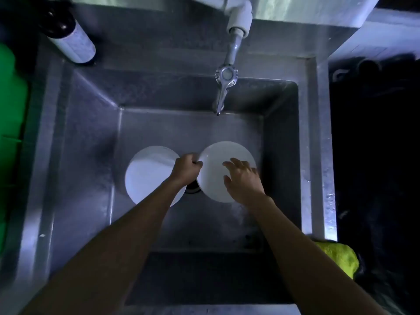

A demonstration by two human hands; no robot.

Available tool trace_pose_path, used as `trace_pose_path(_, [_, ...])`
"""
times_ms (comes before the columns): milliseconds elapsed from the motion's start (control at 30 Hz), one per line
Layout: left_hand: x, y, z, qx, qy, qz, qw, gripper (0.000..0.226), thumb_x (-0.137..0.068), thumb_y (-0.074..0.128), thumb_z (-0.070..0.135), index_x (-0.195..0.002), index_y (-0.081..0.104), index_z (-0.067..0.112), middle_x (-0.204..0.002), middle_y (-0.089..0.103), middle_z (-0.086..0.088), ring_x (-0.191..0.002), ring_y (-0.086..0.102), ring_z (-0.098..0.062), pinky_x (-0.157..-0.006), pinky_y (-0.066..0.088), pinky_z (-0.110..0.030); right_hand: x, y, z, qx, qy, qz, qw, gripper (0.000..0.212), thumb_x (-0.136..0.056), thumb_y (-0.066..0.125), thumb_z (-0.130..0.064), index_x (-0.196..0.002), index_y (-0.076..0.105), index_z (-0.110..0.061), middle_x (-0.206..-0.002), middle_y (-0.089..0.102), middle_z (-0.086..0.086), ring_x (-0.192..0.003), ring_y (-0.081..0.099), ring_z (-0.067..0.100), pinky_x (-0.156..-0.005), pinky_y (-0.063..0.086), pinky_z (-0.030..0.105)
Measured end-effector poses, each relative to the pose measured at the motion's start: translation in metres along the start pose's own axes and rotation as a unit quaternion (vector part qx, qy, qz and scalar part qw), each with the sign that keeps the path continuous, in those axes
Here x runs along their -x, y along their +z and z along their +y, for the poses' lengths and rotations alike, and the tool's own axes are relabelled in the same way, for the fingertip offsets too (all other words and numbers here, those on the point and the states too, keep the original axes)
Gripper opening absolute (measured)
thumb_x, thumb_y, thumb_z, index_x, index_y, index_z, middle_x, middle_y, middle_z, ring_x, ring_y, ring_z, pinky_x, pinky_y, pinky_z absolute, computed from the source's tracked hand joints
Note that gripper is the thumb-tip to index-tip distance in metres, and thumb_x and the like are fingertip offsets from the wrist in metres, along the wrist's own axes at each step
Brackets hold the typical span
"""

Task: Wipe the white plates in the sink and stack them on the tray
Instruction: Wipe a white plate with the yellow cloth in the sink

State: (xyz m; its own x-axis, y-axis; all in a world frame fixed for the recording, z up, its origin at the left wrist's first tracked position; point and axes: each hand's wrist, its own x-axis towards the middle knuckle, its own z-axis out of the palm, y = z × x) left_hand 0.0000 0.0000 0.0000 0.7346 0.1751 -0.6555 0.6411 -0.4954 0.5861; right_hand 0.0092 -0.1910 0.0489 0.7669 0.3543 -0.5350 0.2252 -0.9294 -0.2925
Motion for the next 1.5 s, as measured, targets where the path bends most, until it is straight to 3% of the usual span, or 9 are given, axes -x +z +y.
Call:
trace_pose_path(133, [-0.002, 0.005, -0.003, 0.006, -0.018, -0.004, 1.000, 0.023, -0.097, 0.054, 0.020, -0.107, 0.073, 0.010, -0.096, 0.073, -0.008, -0.089, 0.061, -0.027, -0.071, 0.039, -0.028, -0.007, 0.005, 0.005, -0.005, 0.006, -0.011, 1.000, 0.048, -0.100, 0.050, -0.029, -0.147, 0.043, -0.024, -0.154, 0.042, 0.001, -0.136, 0.043, 0.027, -0.113, 0.037, 0.052])
trace_pose_path(267, [0.002, 0.009, -0.001, 0.006, -0.016, 0.017, 1.000, 0.022, -0.094, 0.053, 0.014, -0.074, 0.061, 0.013, -0.068, 0.059, -0.006, -0.071, 0.052, -0.026, -0.059, 0.035, -0.031, -0.009, 0.009, 0.007, -0.016, 0.016, -0.016, 1.000, 0.048, -0.100, 0.052, -0.028, -0.147, 0.044, -0.023, -0.154, 0.041, 0.002, -0.139, 0.039, 0.027, -0.114, 0.036, 0.052])
trace_pose_path(467, [0.009, 0.018, 0.006, 0.022, -0.032, 0.043, 0.998, 0.013, -0.092, 0.054, 0.016, -0.080, 0.055, 0.010, -0.076, 0.059, -0.010, -0.072, 0.053, -0.029, -0.064, 0.038, -0.032, -0.006, 0.011, 0.009, -0.021, 0.029, -0.017, 0.999, 0.050, -0.099, 0.053, -0.025, -0.148, 0.042, -0.021, -0.160, 0.030, 0.006, -0.149, 0.021, 0.028, -0.117, 0.033, 0.055])
trace_pose_path(600, [0.012, 0.019, 0.006, 0.033, -0.040, 0.067, 0.996, 0.014, -0.089, 0.053, 0.011, -0.077, 0.046, 0.007, -0.073, 0.053, -0.017, -0.077, 0.054, -0.035, -0.053, 0.030, -0.030, -0.002, 0.012, 0.008, -0.033, 0.042, -0.022, 0.998, 0.050, -0.099, 0.052, -0.024, -0.148, 0.042, -0.021, -0.161, 0.029, 0.007, -0.149, 0.019, 0.028, -0.116, 0.033, 0.056])
trace_pose_path(733, [0.011, 0.019, 0.009, 0.049, -0.069, 0.074, 0.994, 0.009, -0.088, 0.054, 0.012, -0.091, 0.059, 0.005, -0.088, 0.064, -0.001, -0.083, 0.055, -0.029, -0.070, 0.040, -0.034, 0.006, 0.013, 0.011, -0.051, 0.049, -0.019, 0.997, 0.049, -0.099, 0.052, -0.023, -0.147, 0.043, -0.021, -0.161, 0.030, 0.007, -0.150, 0.019, 0.028, -0.116, 0.034, 0.056])
trace_pose_path(833, [0.010, 0.017, 0.009, 0.084, -0.104, 0.068, 0.989, 0.027, -0.085, 0.055, 0.015, -0.108, 0.068, 0.013, -0.104, 0.069, 0.004, -0.097, 0.062, -0.025, -0.079, 0.045, -0.030, 0.012, 0.016, 0.013, -0.058, 0.051, -0.018, 0.997, 0.049, -0.099, 0.052, -0.023, -0.147, 0.043, -0.020, -0.161, 0.029, 0.007, -0.149, 0.018, 0.028, -0.115, 0.035, 0.056])
trace_pose_path(1033, [0.008, 0.021, 0.000, 0.207, -0.178, 0.065, 0.960, 0.017, -0.062, 0.060, 0.021, -0.075, 0.071, 0.019, -0.096, 0.075, -0.009, -0.096, 0.070, -0.034, -0.088, 0.060, -0.048, 0.020, 0.020, 0.019, -0.066, 0.059, -0.011, 0.996, 0.049, -0.098, 0.053, -0.023, -0.146, 0.044, -0.022, -0.161, 0.030, 0.006, -0.150, 0.018, 0.027, -0.117, 0.030, 0.056])
trace_pose_path(1367, [0.029, 0.040, -0.010, 0.197, -0.182, -0.018, 0.963, 0.025, -0.084, 0.062, 0.002, -0.107, 0.071, 0.005, -0.105, 0.073, -0.017, -0.096, 0.070, -0.038, -0.084, 0.059, -0.059, 0.041, 0.024, 0.021, -0.073, 0.054, 0.001, 0.996, 0.047, -0.099, 0.054, -0.025, -0.145, 0.045, -0.021, -0.159, 0.033, 0.006, -0.148, 0.024, 0.028, -0.115, 0.032, 0.053])
trace_pose_path(1500, [0.040, 0.043, -0.008, 0.216, -0.184, -0.033, 0.958, 0.039, -0.087, 0.059, 0.000, -0.125, 0.063, 0.003, -0.119, 0.069, -0.018, -0.105, 0.066, -0.037, -0.085, 0.061, -0.049, 0.051, 0.025, 0.021, -0.059, 0.052, 0.011, 0.997, 0.048, -0.099, 0.053, -0.028, -0.146, 0.043, -0.024, -0.159, 0.034, 0.005, -0.148, 0.025, 0.028, -0.116, 0.030, 0.054])
